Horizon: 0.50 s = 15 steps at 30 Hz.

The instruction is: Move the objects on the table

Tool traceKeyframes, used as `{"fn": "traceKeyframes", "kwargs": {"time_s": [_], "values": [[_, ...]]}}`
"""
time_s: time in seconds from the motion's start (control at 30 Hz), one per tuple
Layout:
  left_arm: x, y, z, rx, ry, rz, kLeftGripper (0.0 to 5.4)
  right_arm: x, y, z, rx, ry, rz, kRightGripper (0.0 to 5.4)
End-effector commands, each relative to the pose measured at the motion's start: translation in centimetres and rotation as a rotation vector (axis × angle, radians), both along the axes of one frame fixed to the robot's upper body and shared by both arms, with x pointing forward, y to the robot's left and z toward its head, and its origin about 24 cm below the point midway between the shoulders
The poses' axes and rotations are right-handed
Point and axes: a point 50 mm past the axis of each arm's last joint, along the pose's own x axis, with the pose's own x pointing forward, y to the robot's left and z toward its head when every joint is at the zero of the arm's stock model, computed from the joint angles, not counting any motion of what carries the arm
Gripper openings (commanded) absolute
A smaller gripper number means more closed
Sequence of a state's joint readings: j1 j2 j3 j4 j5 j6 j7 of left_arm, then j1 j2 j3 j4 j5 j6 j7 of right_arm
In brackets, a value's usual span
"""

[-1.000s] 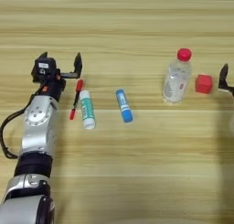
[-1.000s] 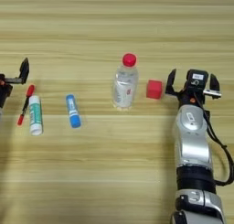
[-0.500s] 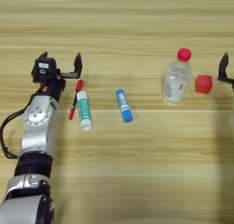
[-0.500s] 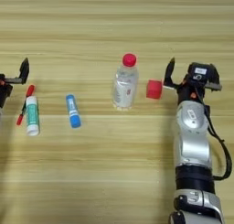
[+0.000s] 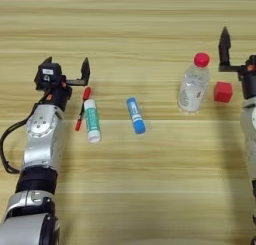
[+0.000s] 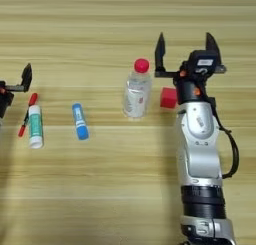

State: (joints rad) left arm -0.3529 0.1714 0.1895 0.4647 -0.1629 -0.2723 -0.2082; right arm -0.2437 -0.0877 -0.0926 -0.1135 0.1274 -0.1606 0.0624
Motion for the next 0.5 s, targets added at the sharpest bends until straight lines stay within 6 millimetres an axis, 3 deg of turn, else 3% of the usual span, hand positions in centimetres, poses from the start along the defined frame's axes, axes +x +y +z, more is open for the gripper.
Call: {"fn": "traceKeyframes", "kwargs": {"time_s": [0.03,0.5], "values": [[0.1,0.0,0.0,0.008,0.004,-0.003,5.40,-0.4,1.5,0.1,-0.007,-0.002,0.096,5.35],[0.1,-0.1,0.0,0.007,0.003,-0.005,5.40,0.5,2.4,-2.3,-0.064,0.142,0.150,5.35]]}}
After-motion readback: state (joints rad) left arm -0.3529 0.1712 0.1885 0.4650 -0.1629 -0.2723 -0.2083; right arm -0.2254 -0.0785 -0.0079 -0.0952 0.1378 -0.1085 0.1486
